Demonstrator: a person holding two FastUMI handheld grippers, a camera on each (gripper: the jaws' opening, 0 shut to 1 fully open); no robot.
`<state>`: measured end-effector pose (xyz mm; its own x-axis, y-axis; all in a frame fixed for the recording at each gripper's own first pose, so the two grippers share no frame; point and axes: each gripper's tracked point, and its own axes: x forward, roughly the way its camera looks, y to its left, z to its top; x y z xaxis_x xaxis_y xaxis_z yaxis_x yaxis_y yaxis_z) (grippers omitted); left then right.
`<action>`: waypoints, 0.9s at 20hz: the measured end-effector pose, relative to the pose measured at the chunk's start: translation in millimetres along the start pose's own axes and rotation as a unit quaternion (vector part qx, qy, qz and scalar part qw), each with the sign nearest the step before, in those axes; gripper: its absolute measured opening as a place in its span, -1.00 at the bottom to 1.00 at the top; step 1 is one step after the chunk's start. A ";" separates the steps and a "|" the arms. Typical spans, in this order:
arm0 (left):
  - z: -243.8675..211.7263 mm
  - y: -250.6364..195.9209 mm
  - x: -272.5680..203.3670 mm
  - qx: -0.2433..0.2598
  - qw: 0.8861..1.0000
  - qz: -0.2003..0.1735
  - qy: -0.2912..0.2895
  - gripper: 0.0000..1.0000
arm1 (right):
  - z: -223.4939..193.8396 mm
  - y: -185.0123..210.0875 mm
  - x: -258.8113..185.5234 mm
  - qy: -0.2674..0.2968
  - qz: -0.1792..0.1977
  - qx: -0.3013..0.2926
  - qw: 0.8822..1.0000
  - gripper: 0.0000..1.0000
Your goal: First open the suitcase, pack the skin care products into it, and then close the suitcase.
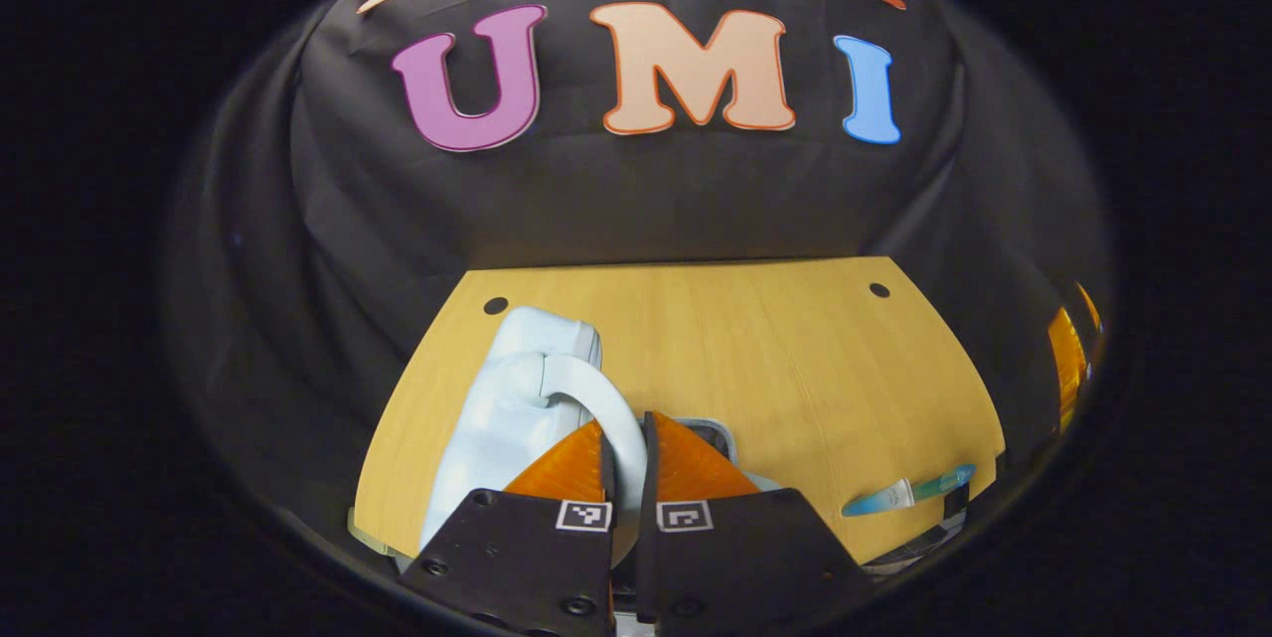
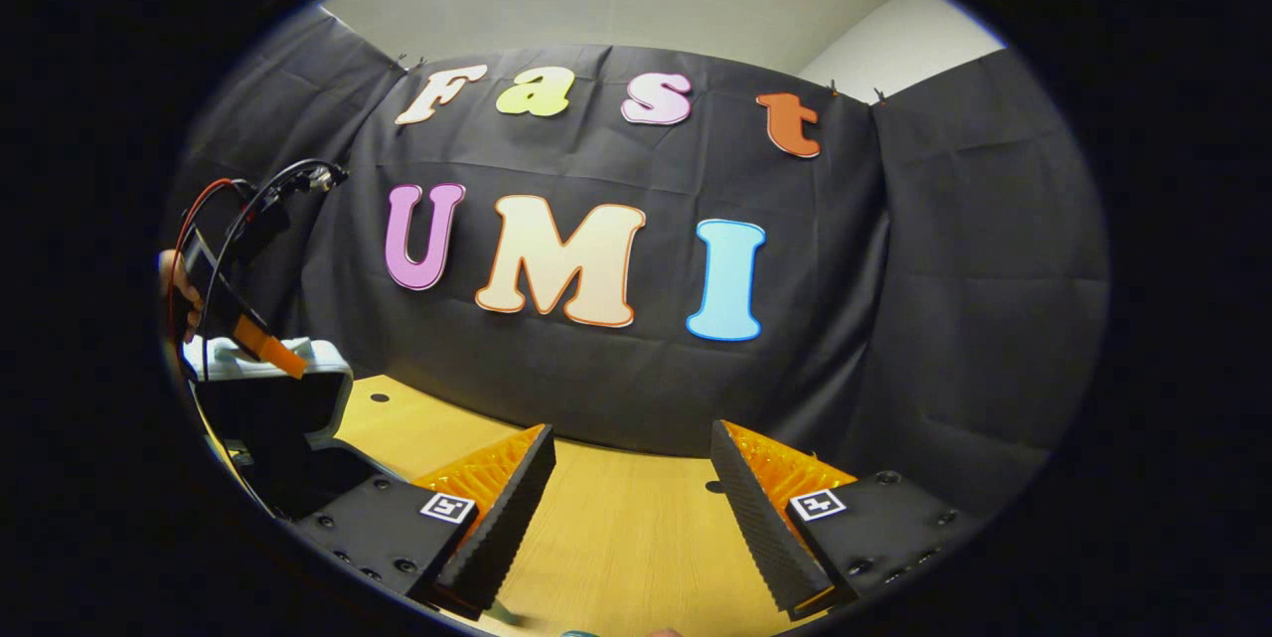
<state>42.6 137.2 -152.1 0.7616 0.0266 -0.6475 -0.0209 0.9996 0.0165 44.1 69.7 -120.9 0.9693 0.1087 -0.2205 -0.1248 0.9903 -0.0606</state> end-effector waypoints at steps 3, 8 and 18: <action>9.4 33.9 -3.0 0.001 1.000 0.012 -0.017 -0.96 | 10.9 29.5 3.4 -0.010 0.013 -0.013 1.000 0.97; 18.6 89.0 -0.8 0.003 0.999 0.024 -0.033 -0.96 | 18.2 72.3 7.6 -0.017 0.013 -0.007 1.000 0.97; 6.6 210.6 16.3 -0.015 0.997 0.066 -0.031 -0.96 | 22.3 110.8 14.6 -0.020 -0.033 0.031 0.999 1.00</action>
<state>54.9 348.1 -154.2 0.7892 0.1580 -0.5934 -0.1412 0.9871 0.0751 49.2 182.9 -109.2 0.9828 0.0447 -0.1792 -0.0477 0.9988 -0.0125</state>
